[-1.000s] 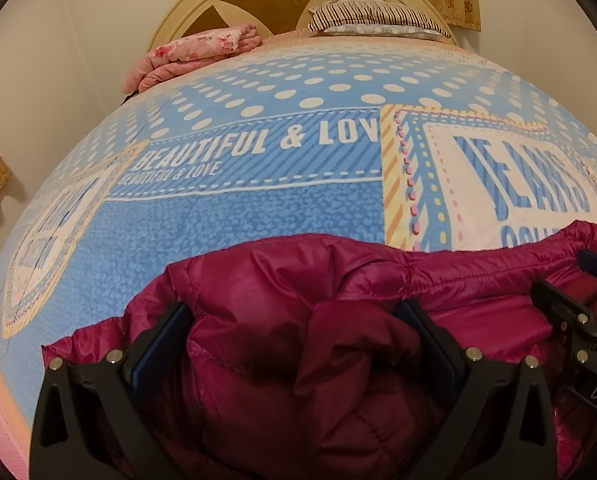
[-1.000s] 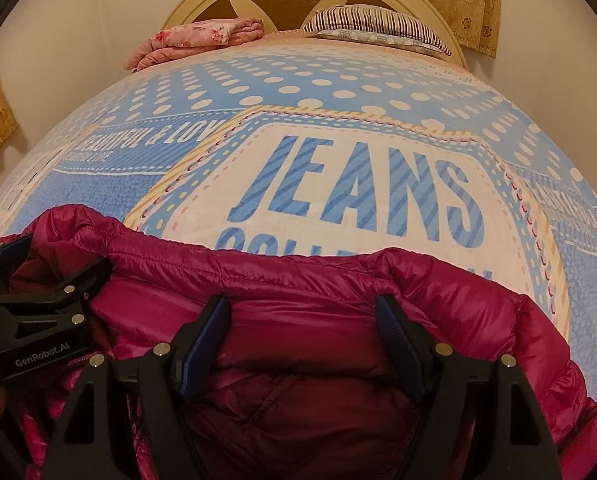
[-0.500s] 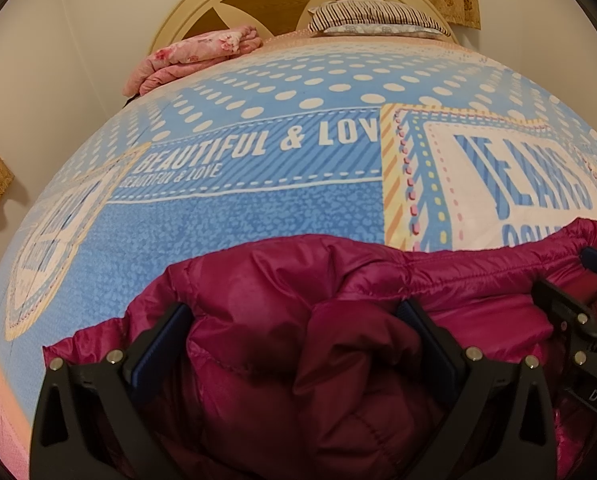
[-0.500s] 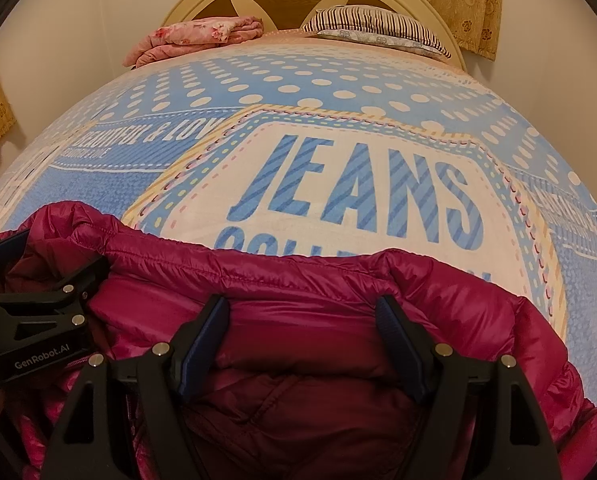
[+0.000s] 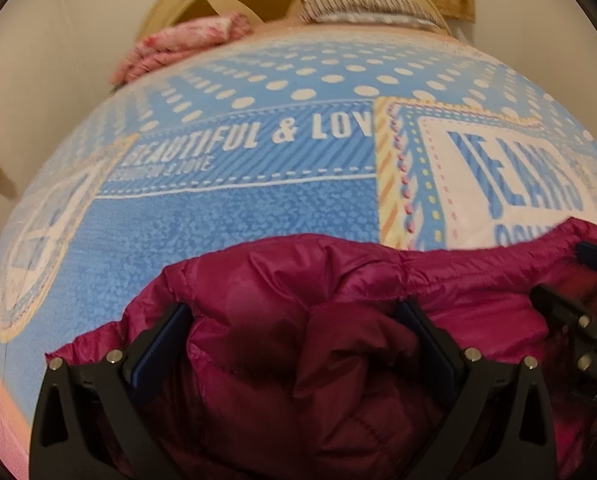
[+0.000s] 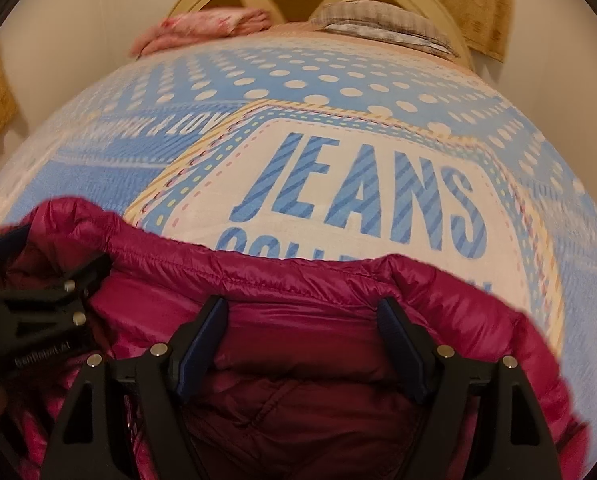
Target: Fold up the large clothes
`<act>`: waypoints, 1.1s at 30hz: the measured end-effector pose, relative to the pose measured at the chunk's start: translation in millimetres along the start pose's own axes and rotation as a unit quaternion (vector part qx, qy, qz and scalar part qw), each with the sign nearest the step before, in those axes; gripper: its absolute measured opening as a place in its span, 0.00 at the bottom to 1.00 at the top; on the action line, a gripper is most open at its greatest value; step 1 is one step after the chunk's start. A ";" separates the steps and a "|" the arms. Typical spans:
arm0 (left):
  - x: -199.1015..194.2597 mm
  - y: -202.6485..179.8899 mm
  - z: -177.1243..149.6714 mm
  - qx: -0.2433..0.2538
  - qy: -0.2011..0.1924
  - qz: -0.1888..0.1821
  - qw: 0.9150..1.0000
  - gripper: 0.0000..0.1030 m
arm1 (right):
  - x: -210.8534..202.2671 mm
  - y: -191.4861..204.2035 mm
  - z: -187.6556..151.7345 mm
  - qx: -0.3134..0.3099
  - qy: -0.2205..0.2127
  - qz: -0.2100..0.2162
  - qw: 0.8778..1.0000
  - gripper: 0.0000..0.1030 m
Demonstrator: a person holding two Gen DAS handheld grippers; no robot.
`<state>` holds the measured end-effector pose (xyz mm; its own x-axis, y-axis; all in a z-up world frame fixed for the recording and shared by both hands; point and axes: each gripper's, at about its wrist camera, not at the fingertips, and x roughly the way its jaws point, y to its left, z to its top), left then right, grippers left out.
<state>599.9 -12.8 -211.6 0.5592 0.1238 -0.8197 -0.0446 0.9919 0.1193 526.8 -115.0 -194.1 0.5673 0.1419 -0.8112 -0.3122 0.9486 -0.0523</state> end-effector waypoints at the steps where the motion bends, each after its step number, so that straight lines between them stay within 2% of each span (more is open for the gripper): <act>1: -10.1 4.0 1.1 -0.004 0.001 -0.015 1.000 1.00 | -5.8 -4.3 0.4 0.007 0.004 0.005 1.000 0.76; 3: -35.4 9.1 -0.1 -0.008 -0.028 -0.028 0.999 1.00 | -29.7 -17.7 -2.6 0.044 -0.014 0.021 0.999 0.77; 7: -96.0 21.0 -21.8 -0.006 -0.080 -0.050 0.996 1.00 | -91.4 -40.5 -27.7 0.062 -0.060 0.035 0.996 0.79; 12: -149.5 29.4 -72.9 0.004 -0.103 -0.058 0.993 1.00 | -143.0 -59.4 -85.2 0.085 -0.045 0.037 0.995 0.80; 15: -188.2 42.5 -125.2 0.005 -0.111 -0.068 0.991 1.00 | -175.4 -59.8 -129.7 0.090 -0.037 0.048 0.994 0.80; 19: -223.2 60.8 -190.1 0.006 -0.112 -0.083 0.990 1.00 | -216.3 -50.7 -204.1 0.093 -0.021 0.062 0.993 0.80; 26: -252.3 73.7 -281.4 0.037 -0.104 -0.054 0.992 1.00 | -262.7 -39.5 -318.7 0.093 0.005 0.033 0.995 0.81; 29: -251.2 82.8 -309.8 0.020 -0.088 -0.048 0.995 1.00 | -278.7 -33.6 -352.1 0.092 -0.004 0.017 0.996 0.81; 33: -252.6 98.2 -341.0 -0.008 -0.074 -0.044 0.996 1.00 | -288.7 -34.8 -389.4 0.114 0.003 0.024 0.993 0.81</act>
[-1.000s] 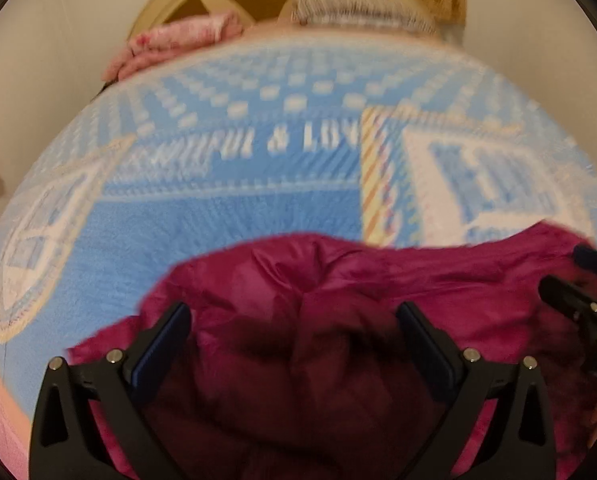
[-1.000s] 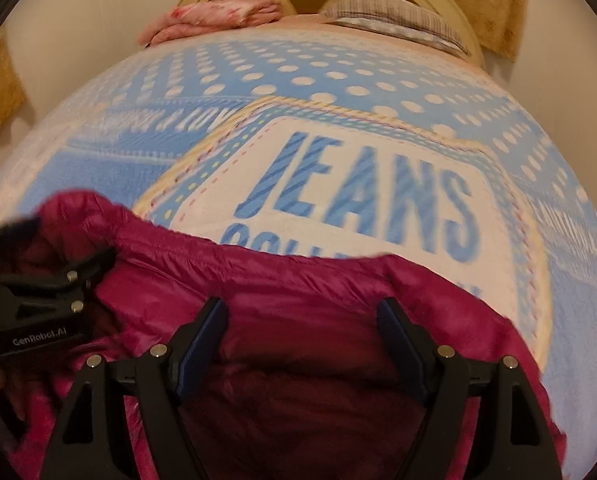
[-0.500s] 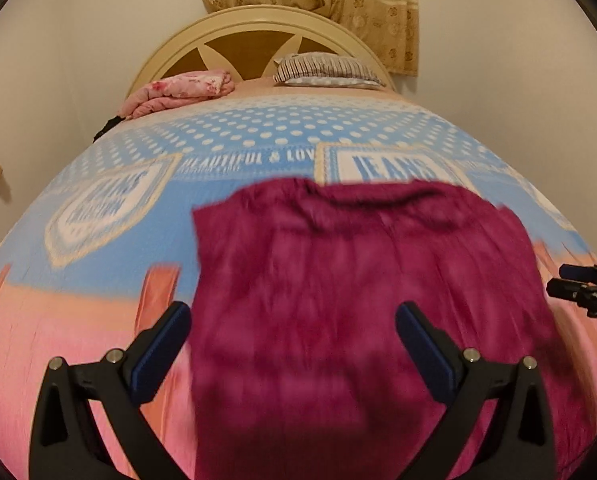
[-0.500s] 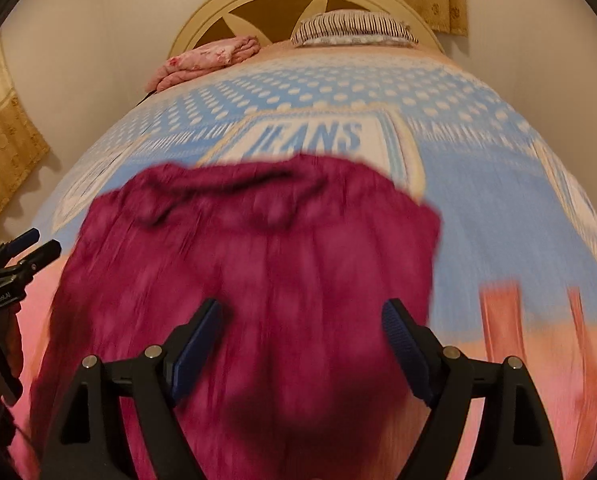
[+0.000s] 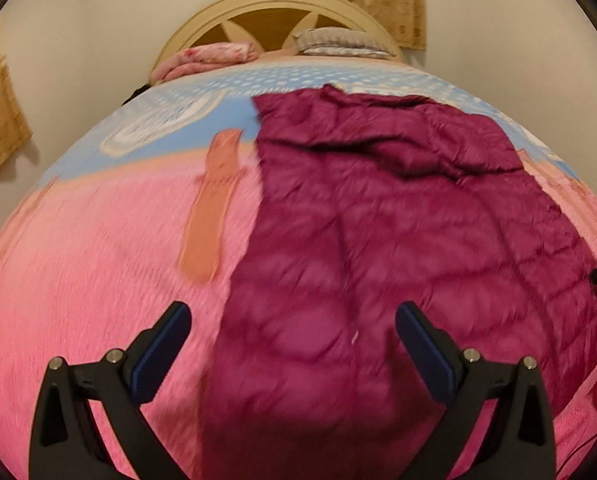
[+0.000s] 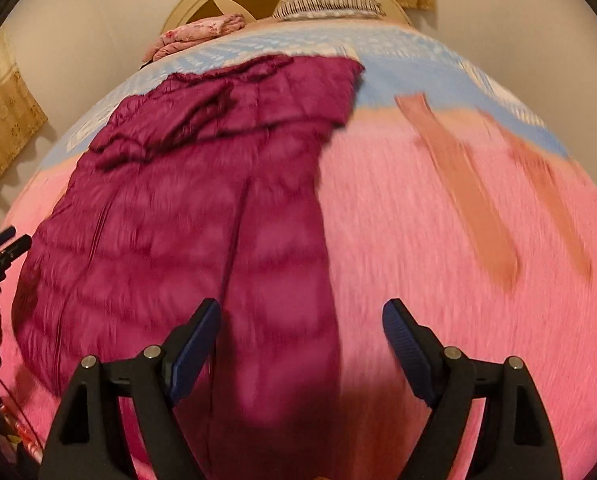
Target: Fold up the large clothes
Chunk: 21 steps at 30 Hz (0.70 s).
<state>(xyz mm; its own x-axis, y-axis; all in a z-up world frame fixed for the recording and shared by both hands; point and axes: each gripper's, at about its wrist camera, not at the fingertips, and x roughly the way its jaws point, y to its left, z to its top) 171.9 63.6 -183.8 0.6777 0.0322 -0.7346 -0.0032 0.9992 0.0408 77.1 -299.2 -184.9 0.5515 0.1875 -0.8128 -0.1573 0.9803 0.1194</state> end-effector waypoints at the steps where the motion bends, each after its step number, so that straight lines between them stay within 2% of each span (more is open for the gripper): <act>1: -0.6 2.4 -5.7 -0.004 0.005 -0.003 1.000 1.00 | -3.0 -0.2 -5.7 0.005 -0.003 0.000 1.000 0.81; 8: -3.1 11.1 -50.0 -0.033 0.024 -0.019 0.999 1.00 | -15.3 1.2 -29.9 0.031 -0.014 0.021 0.999 0.81; 13: -3.4 8.5 -57.1 -0.039 0.017 -0.037 0.998 1.00 | -15.8 10.7 -37.7 0.024 -0.029 0.010 0.999 0.81; 15: -1.8 9.2 -57.5 -0.046 0.018 -0.050 0.998 1.00 | -16.4 17.2 -39.3 0.018 -0.031 0.022 0.999 0.80; 16: -2.0 9.4 -58.4 -0.047 0.017 -0.052 0.997 1.00 | -16.4 22.0 -40.3 0.013 -0.032 0.029 0.999 0.75; 17: -2.7 8.9 -58.8 -0.044 0.015 -0.053 0.997 0.97 | -16.3 26.5 -41.3 0.005 -0.035 0.026 0.999 0.66; 18: -3.7 6.8 -59.3 -0.037 0.013 -0.057 0.998 0.94 | -15.9 29.2 -41.9 0.000 -0.036 0.021 0.999 0.62; 21: -6.6 2.8 -60.0 -0.028 0.009 -0.076 0.997 0.79 | -16.2 32.0 -43.5 0.001 -0.041 0.023 0.999 0.45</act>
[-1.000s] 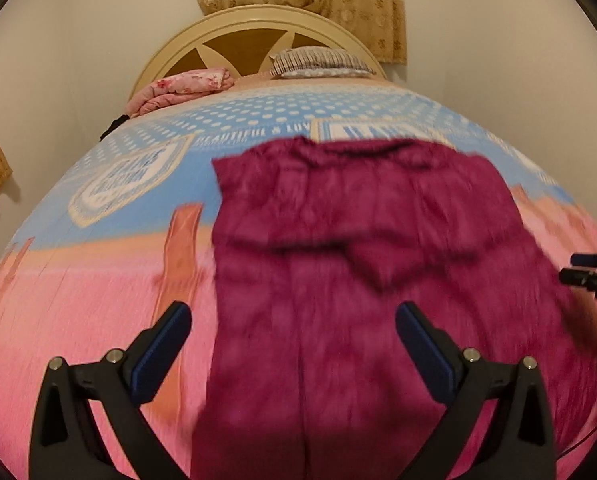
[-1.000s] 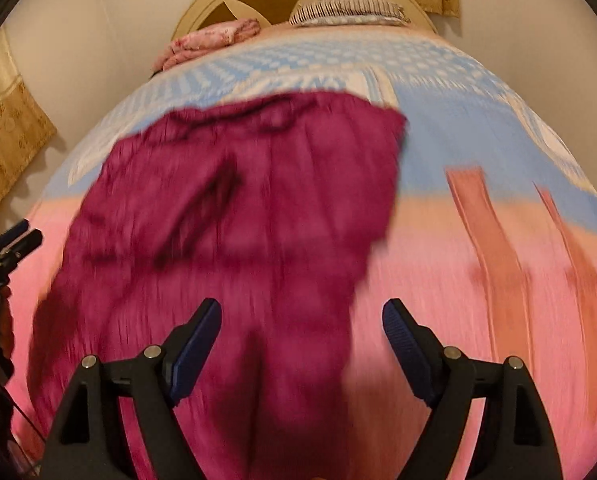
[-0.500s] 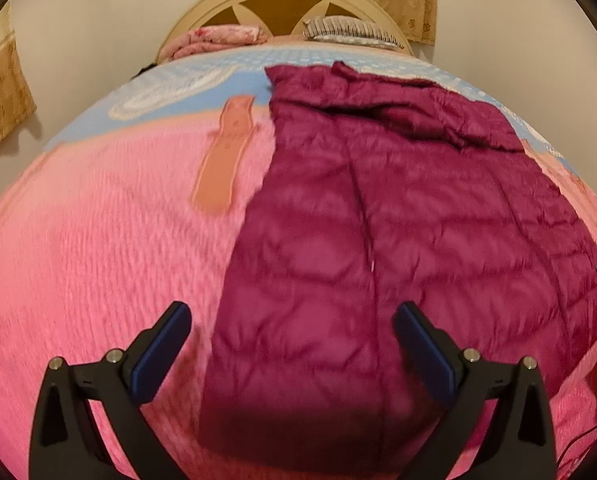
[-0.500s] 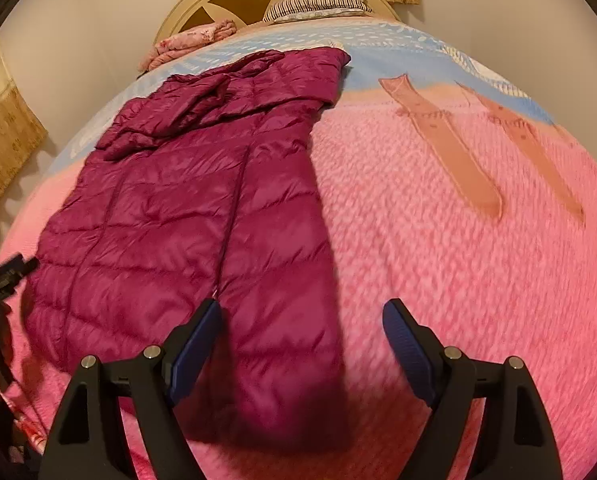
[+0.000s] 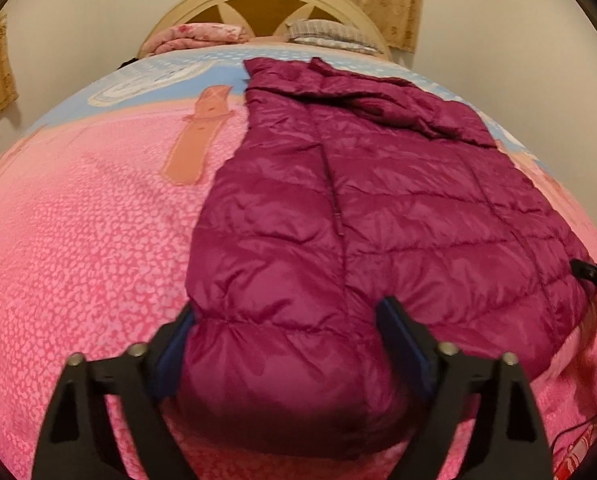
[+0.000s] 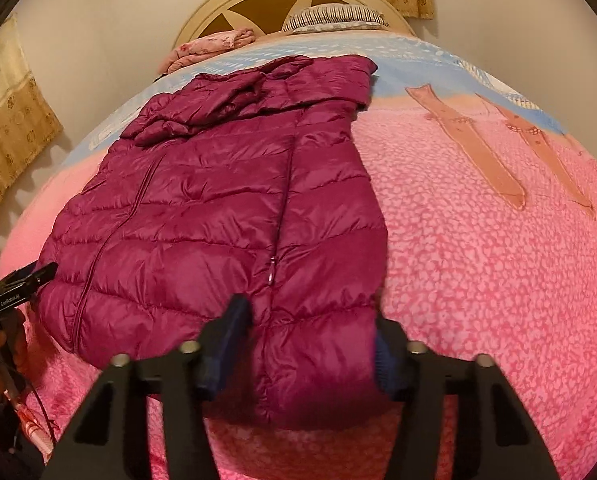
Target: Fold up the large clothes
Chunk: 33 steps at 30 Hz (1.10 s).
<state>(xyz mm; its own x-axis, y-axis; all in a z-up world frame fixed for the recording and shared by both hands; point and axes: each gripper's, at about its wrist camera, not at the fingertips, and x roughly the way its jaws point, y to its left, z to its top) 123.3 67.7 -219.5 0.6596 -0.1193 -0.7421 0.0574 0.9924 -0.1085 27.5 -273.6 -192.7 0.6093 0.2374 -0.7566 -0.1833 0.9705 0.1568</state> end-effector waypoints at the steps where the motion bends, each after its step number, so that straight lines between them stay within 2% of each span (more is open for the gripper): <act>1: 0.4 -0.8 0.7 0.000 0.000 -0.004 1.000 0.74 | -0.8 -0.3 -0.4 0.002 -0.002 0.003 1.000 0.41; 3: -0.3 -2.5 0.7 0.002 -0.001 -0.011 1.000 0.68 | -2.0 -0.8 -1.2 0.006 -0.003 0.009 1.000 0.36; 4: -1.1 -4.2 0.7 0.006 -0.003 -0.019 1.000 0.60 | -2.9 -0.2 -1.3 0.005 -0.004 0.013 1.000 0.31; 6: -4.0 -8.6 0.2 0.022 -0.010 -0.013 1.000 0.50 | -4.8 1.7 -2.1 0.002 -0.005 0.019 1.000 0.23; 10: -11.1 -10.2 0.8 0.047 -0.021 -0.010 0.999 0.16 | -7.3 1.1 -3.0 0.002 -0.007 0.034 0.999 0.15; 11: -13.8 -8.7 1.5 0.046 -0.022 -0.019 0.999 0.13 | -8.6 -0.3 -3.1 0.005 -0.008 0.038 0.999 0.12; 15: -24.5 -10.3 0.7 0.061 -0.031 -0.027 0.997 0.10 | -13.9 -7.2 -3.0 0.019 -0.007 0.060 0.998 0.10; 22: -67.7 -2.3 3.2 0.041 -0.049 -0.098 0.993 0.09 | -39.0 -14.1 -7.8 0.032 -0.012 0.099 0.994 0.08; 27: -115.8 -0.2 8.7 0.039 -0.078 -0.152 0.984 0.09 | -76.8 -19.1 -14.6 0.040 -0.026 0.140 0.989 0.07; 30: -142.8 -4.9 9.6 0.050 -0.108 -0.162 0.980 0.09 | -103.5 -22.8 -18.0 0.043 -0.036 0.159 0.986 0.07; 33: -175.4 -9.8 11.7 0.049 -0.125 -0.192 0.972 0.09 | -133.6 -27.4 -20.1 0.039 -0.053 0.167 0.984 0.06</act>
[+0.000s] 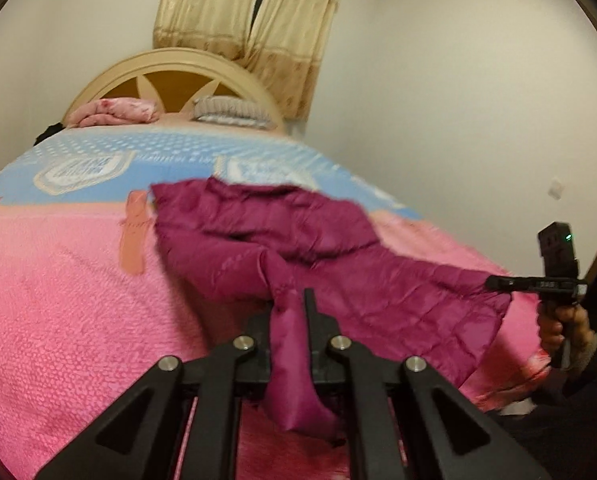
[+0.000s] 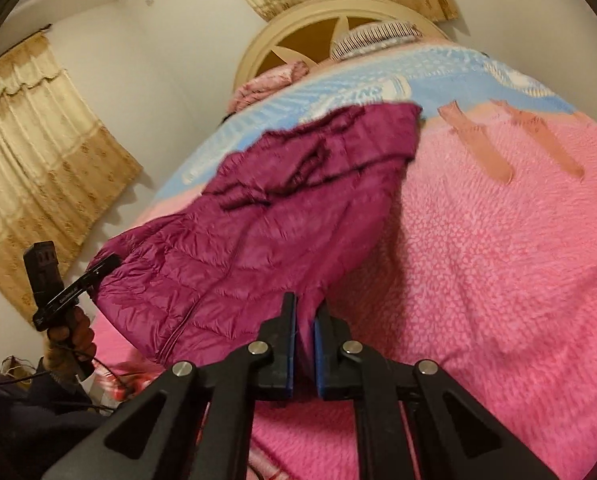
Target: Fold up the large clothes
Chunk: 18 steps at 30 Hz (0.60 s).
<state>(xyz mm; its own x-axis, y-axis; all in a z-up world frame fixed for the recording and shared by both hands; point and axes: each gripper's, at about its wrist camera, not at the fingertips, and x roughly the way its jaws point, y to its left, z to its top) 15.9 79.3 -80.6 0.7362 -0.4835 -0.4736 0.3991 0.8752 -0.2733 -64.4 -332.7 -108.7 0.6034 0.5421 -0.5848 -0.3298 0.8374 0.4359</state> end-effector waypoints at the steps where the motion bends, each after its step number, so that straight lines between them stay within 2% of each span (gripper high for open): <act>1: -7.6 -5.6 4.0 0.006 -0.006 -0.008 1.000 0.09 | -15.0 2.4 2.4 0.002 -0.010 0.009 1.000 0.06; 5: -29.5 -22.2 22.4 0.035 -0.034 -0.023 0.999 0.09 | -57.8 9.5 13.2 0.000 -0.051 0.029 0.998 0.05; 8: -25.7 -22.1 39.1 0.062 -0.043 -0.010 0.997 0.09 | -79.3 15.2 30.5 -0.002 -0.088 0.051 0.995 0.03; 11: -8.5 -5.1 55.5 0.044 -0.039 -0.004 0.998 0.08 | -75.0 20.8 53.1 -0.027 -0.106 0.045 0.993 0.03; 13: -4.4 -0.6 58.3 0.027 -0.036 -0.005 0.999 0.08 | -64.5 13.5 60.8 -0.017 -0.100 0.023 0.995 0.03; 15: -6.1 -3.8 54.0 0.029 -0.040 -0.008 0.999 0.08 | -46.3 -20.4 62.2 0.069 -0.074 0.056 0.993 0.04; 16: -7.1 -4.3 53.3 0.031 -0.046 -0.010 0.998 0.08 | -37.1 -34.9 57.1 0.099 -0.055 0.052 0.992 0.04; 18: -8.6 -5.6 47.5 0.036 -0.049 -0.015 0.998 0.08 | -23.0 -50.3 41.7 0.116 -0.018 0.026 0.993 0.05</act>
<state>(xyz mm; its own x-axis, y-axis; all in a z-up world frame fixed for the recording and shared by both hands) 33.3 79.1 -35.2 0.7719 -0.5094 -0.3804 0.4572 0.8605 -0.2246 -31.4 -390.2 -88.6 0.6173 0.5776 -0.5341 -0.1882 0.7676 0.6127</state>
